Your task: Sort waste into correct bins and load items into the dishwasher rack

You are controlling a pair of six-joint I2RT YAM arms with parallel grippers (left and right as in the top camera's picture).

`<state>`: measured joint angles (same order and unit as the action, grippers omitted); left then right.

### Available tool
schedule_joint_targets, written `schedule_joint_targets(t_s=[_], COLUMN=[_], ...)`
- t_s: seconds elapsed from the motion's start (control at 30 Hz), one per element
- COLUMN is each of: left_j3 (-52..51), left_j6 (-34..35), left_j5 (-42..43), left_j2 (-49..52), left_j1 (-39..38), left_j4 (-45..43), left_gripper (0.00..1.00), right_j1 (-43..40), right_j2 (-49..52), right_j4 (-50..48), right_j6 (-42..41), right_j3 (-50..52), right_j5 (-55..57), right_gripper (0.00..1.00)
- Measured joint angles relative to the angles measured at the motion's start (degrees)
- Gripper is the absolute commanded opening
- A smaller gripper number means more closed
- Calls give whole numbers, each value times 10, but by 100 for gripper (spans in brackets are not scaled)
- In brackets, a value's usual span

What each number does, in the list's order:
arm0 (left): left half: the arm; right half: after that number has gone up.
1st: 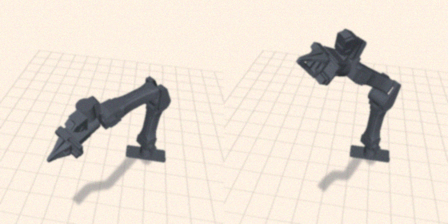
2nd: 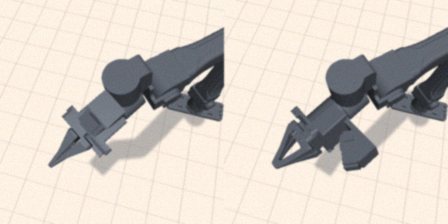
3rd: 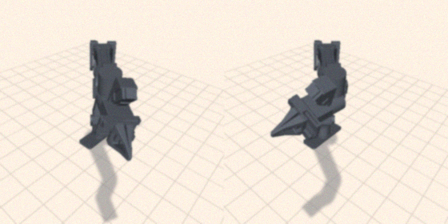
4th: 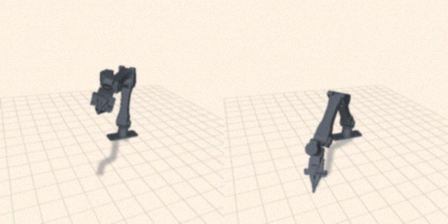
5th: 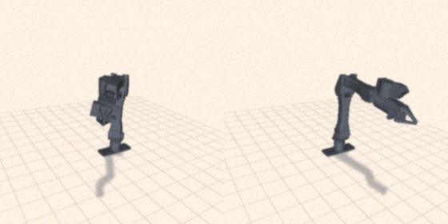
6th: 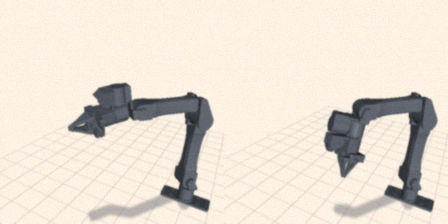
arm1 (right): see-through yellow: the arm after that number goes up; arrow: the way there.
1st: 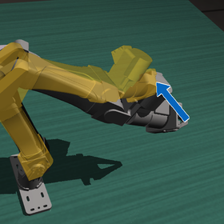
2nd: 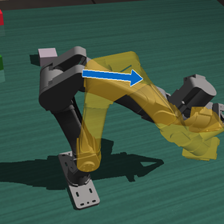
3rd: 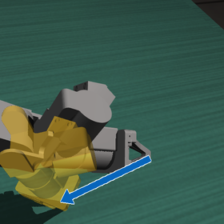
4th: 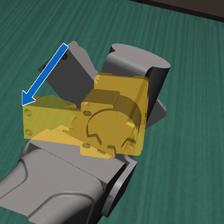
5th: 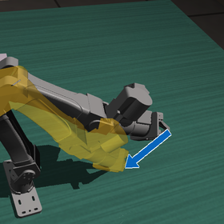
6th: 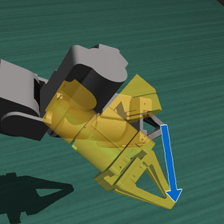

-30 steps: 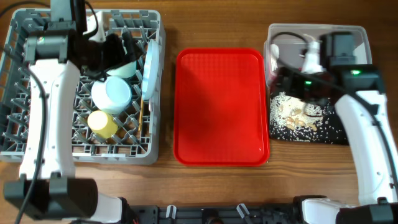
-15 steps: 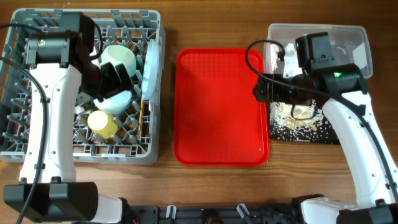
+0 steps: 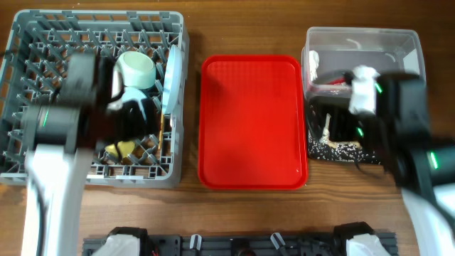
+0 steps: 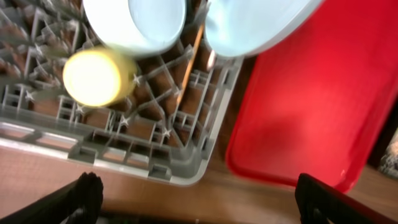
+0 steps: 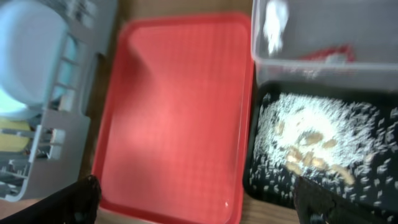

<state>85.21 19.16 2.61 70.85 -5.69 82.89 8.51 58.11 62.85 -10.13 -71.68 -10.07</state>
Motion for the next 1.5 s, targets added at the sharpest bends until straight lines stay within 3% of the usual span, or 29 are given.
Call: schedule_joint_targets(t_s=[0.27, 0.47, 0.9, 1.5], left_j3=[-182, -242, -245, -245], left_j6=[-13, -13, -15, -15], left_j5=[0, 0, -2, -2], left_j2=[-305, -440, -464, -464], left_j1=[0, 0, 0, 0], left_j4=[-157, -178, -83, -81], left_gripper=[100, 100, 100, 100], right_j1=[0, 0, 0, 0], right_j2=[-264, -298, -298, -299], right_j4=[-46, -27, 15, 22], right_j6=[3, 4, 4, 10], right_j3=[97, 106, 110, 111], right_j5=[23, 52, 61, 64], right_gripper=[100, 100, 100, 100])
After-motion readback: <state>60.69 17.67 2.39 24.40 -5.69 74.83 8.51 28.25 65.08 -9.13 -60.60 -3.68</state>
